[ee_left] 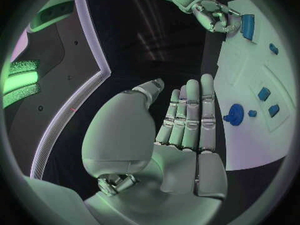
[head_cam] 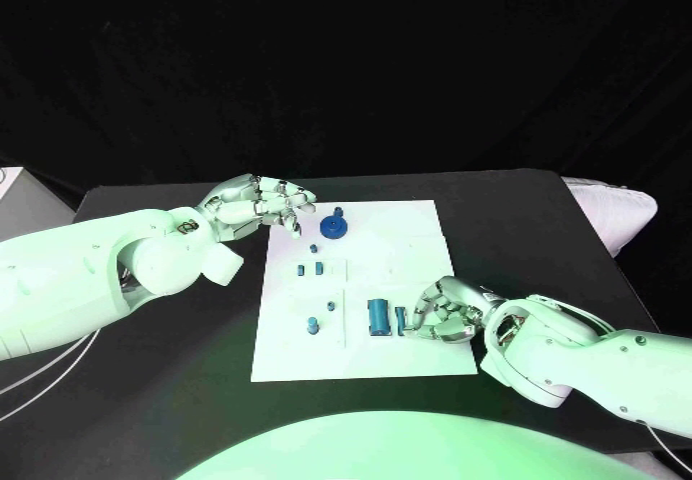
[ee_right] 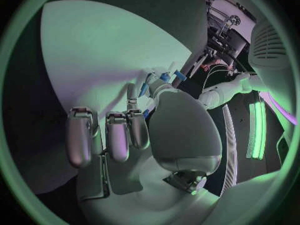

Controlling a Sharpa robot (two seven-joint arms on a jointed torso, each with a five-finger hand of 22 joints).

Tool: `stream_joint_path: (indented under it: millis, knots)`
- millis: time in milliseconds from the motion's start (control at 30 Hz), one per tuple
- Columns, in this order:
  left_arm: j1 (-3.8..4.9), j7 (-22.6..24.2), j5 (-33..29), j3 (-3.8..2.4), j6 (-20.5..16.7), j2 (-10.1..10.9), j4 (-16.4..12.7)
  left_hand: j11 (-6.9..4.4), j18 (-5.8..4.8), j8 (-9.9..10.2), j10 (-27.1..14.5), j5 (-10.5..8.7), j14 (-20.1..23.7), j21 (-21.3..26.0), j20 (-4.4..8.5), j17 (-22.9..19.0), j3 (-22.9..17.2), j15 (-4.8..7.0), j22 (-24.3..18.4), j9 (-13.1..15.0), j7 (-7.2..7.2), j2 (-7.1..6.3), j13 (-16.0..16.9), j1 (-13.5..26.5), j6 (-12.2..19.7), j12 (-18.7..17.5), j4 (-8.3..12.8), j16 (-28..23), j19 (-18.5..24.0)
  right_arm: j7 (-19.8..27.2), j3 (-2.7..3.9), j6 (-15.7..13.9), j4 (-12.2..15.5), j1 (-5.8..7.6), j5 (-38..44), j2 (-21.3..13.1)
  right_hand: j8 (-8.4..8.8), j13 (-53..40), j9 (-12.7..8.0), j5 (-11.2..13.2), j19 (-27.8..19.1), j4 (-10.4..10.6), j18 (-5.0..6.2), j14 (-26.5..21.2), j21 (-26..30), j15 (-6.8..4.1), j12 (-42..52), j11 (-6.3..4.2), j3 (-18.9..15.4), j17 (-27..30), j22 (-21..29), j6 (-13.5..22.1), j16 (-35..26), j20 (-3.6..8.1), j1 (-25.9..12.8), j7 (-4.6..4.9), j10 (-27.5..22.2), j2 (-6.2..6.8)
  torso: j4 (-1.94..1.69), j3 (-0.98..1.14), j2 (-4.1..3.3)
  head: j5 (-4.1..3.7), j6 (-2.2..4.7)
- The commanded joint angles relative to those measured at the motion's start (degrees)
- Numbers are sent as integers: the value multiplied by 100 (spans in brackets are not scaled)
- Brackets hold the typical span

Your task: Assemble the parts on the task board

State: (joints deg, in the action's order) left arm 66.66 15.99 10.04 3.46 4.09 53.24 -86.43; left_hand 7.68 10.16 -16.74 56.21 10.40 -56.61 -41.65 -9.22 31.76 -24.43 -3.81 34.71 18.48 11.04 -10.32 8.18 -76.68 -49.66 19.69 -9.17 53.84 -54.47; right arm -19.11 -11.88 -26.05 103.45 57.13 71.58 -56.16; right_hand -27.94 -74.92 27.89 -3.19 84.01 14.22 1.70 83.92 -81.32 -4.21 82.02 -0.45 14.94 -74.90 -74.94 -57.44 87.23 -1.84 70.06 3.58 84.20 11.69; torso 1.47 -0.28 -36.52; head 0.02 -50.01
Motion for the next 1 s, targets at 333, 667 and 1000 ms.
stream_joint_path:
  millis: [333,667,1000]
  knots:
    - [-5,58,31,0,104,-3,-11,-1,31,-23,-29,-11,36,37,-18,0,-10,-10,-9,8,3,50,6,-23,8,7,-34,-18,-23,-211,0,132,-109,-49,531,102,-19,-1015,-18,13,433,-10,-16,525,-18,-20,6,-27,-37,-1161,-1301,-27,37,20,140,-12,149,-67,-2,0,0,3,1]
    - [-5,102,-10,4,36,-1,-8,-2,31,-27,-30,-11,36,43,-17,0,-1,-10,-12,9,2,52,9,-33,10,11,-42,-17,-28,-33,14,10,4,7,-166,-15,55,-952,-57,-54,420,99,-5,518,49,5,-101,10,-129,-1133,-1285,82,17,8,89,38,86,-82,-5,-8,13,19,1]
    - [-5,218,-419,14,-114,-56,102,-4,31,-28,-25,-10,36,44,-16,1,2,-8,-12,10,0,47,11,-43,10,14,-38,-16,-30,497,26,187,-60,482,-1071,-107,288,-840,-141,-378,339,235,56,476,411,124,-296,149,-778,-984,-1196,412,-97,-99,-71,190,-75,-129,0,-40,55,8,1]
